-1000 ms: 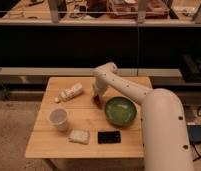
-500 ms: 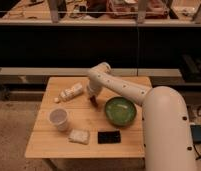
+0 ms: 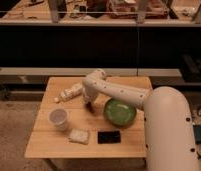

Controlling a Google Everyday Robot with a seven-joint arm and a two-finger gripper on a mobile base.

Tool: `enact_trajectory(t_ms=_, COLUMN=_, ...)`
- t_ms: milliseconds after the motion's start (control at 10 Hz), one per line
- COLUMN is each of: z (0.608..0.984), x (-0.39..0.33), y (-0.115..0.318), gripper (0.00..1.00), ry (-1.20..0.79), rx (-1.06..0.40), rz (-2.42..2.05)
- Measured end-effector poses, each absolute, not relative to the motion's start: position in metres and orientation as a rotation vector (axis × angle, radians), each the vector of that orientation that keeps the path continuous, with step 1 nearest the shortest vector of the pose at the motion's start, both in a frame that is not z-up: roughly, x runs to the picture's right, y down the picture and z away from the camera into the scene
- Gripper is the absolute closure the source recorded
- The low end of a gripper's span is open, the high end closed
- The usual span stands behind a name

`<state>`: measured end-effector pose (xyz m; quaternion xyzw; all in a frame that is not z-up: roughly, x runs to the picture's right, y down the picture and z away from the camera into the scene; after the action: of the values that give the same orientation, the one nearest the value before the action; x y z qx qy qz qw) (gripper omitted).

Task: Drag the pepper across the table

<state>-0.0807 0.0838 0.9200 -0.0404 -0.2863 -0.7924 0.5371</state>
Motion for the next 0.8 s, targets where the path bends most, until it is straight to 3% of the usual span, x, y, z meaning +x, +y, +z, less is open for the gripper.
enact_trajectory(t_ms=800, z=0.875, x=-0.129, y=0.127, gripper=0.74, ry=-0.745, rx=-0.008, rz=-1.940)
